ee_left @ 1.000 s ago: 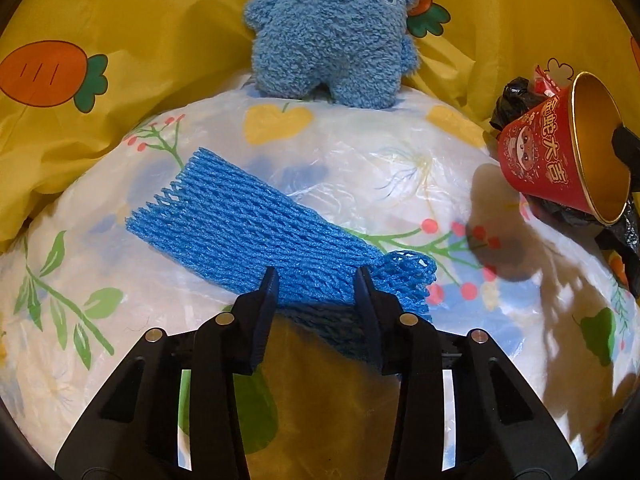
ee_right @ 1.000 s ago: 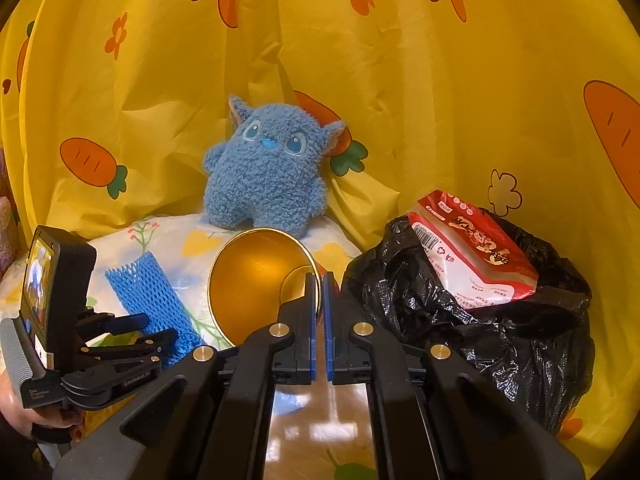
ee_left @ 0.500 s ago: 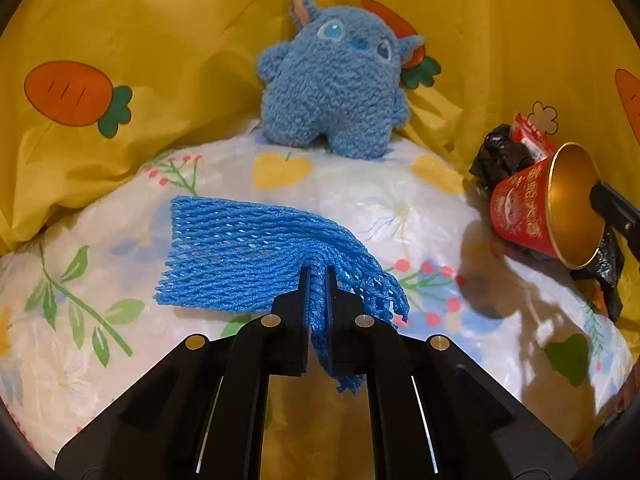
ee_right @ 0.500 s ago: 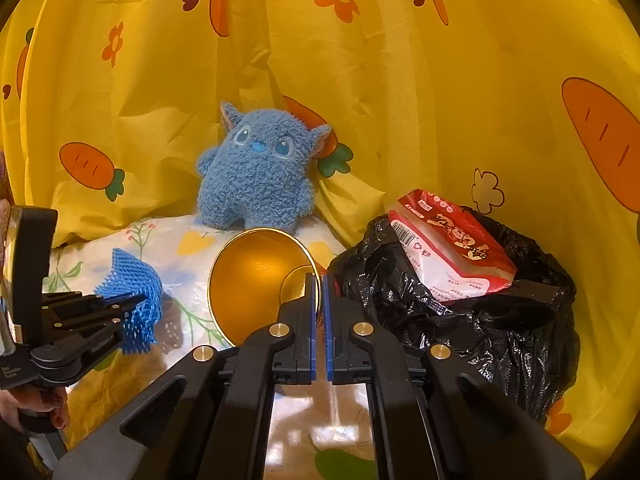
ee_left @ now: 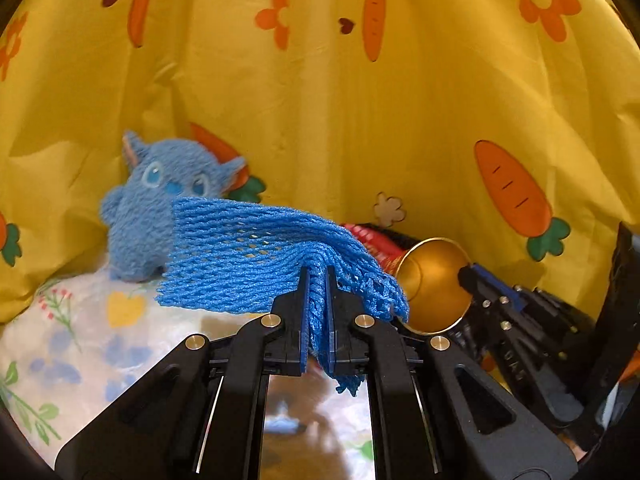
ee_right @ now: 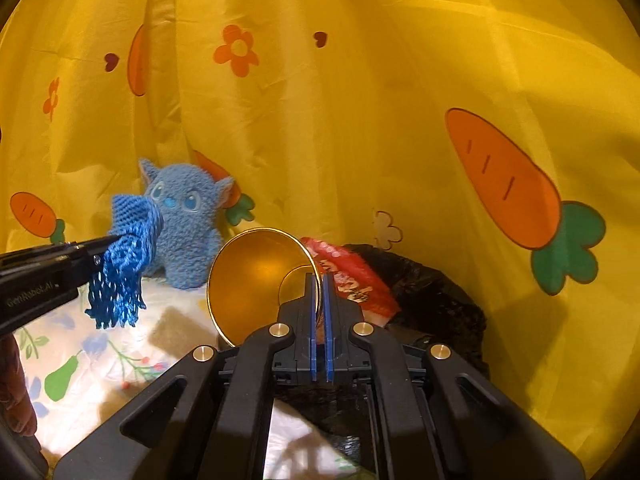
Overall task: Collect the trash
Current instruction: 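Carry the red cup and blue mesh over the trash bag and open both tools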
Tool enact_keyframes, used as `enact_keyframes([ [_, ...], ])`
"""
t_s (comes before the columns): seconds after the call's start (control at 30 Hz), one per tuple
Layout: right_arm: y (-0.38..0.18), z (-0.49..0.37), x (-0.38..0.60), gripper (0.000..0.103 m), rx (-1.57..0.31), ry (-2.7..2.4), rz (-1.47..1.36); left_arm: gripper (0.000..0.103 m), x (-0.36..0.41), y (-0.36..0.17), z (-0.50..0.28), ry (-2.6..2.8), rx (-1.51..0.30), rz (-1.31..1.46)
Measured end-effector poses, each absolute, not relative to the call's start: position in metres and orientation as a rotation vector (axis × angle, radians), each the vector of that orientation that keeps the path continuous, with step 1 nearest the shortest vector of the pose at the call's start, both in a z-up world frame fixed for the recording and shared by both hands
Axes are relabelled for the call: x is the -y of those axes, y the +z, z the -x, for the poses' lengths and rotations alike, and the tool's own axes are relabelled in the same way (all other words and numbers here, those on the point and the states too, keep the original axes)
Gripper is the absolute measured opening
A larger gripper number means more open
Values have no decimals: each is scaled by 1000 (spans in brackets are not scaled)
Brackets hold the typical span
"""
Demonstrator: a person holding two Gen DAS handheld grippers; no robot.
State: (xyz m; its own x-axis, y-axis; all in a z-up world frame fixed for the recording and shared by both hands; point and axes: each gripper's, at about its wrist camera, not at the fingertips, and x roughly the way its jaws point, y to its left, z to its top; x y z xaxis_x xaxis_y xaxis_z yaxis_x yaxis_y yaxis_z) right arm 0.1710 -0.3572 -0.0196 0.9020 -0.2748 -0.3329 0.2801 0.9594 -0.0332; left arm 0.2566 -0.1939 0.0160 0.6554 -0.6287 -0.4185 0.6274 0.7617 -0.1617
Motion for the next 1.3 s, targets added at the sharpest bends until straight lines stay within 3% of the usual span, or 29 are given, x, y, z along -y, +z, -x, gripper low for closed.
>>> enact_keyframes([
  [0.23,-27,-180,399,4,-381,-403,-10,6,256,14,-274,-944,-491,68],
  [0.63,-61,-210,425,4,-507,-448,42,6,323,-65,-341,-1059,-792,217],
  [0.97,-71,-223,436,5,-570,-445,40,10,358,-90,-362,-981,-926,145],
  [1.0,-71,-223,436,6,-572,-443,37,11,358,-89,-360,-977,-924,137],
  [1.03,-71,-223,436,15,-575,-441,34,19,358,-88,-358,-981,-922,131],
  [1.07,-71,-219,437,28,-574,-437,31,34,356,-84,-354,-981,-914,126],
  [1.1,-71,-217,437,35,-568,-434,25,51,354,-80,-352,-981,-898,127],
  [1.17,-71,-212,436,51,-556,-445,25,62,345,-74,-347,-983,-856,141],
  [1.3,-68,-201,433,55,-536,-446,38,72,326,-68,-342,-957,-831,158],
])
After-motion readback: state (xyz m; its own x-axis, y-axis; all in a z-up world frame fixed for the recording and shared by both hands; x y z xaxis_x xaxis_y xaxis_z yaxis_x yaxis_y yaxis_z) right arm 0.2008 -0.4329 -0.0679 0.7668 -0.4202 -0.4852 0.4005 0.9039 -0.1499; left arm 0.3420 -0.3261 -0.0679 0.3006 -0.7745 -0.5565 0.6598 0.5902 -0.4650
